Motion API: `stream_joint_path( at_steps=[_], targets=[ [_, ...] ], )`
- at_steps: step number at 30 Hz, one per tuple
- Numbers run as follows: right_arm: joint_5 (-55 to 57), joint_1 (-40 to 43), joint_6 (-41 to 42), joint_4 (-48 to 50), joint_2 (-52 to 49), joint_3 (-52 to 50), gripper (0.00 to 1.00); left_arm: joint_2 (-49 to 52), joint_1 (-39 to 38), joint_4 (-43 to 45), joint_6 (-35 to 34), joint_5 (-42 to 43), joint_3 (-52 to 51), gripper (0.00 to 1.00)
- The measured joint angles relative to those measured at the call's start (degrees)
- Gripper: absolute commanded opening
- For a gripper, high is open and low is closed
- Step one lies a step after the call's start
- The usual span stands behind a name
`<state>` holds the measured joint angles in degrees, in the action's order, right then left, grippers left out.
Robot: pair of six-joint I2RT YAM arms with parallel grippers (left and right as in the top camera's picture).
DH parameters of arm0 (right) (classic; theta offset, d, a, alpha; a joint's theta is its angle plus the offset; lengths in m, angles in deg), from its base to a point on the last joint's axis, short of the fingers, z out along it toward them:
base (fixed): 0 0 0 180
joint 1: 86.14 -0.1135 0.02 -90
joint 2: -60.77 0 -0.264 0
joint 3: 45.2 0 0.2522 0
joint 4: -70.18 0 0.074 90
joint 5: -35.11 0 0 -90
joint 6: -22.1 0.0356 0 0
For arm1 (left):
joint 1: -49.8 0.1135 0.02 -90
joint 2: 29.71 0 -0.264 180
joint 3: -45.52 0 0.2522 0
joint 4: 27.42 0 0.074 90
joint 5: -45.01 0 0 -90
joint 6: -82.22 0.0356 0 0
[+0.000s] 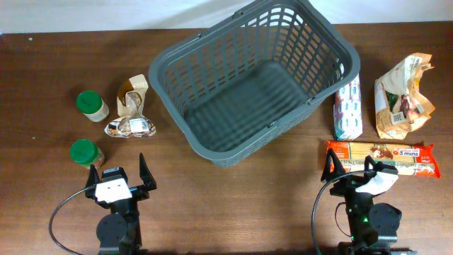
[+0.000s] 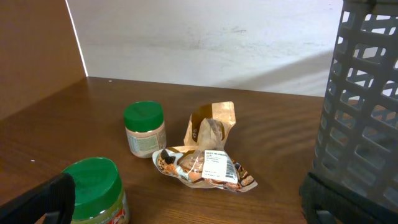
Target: Pack container
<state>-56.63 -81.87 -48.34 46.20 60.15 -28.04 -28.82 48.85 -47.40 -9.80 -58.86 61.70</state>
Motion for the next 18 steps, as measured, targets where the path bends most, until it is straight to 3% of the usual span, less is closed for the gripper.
stream_joint_path(
  at_steps=[18],
  targets=[
    [0.48,0.00,-0.02,-0.02,0.00,0.00,0.99,0.00,0.00,0.07,0.00,0.00,0.00,0.99]
  ],
)
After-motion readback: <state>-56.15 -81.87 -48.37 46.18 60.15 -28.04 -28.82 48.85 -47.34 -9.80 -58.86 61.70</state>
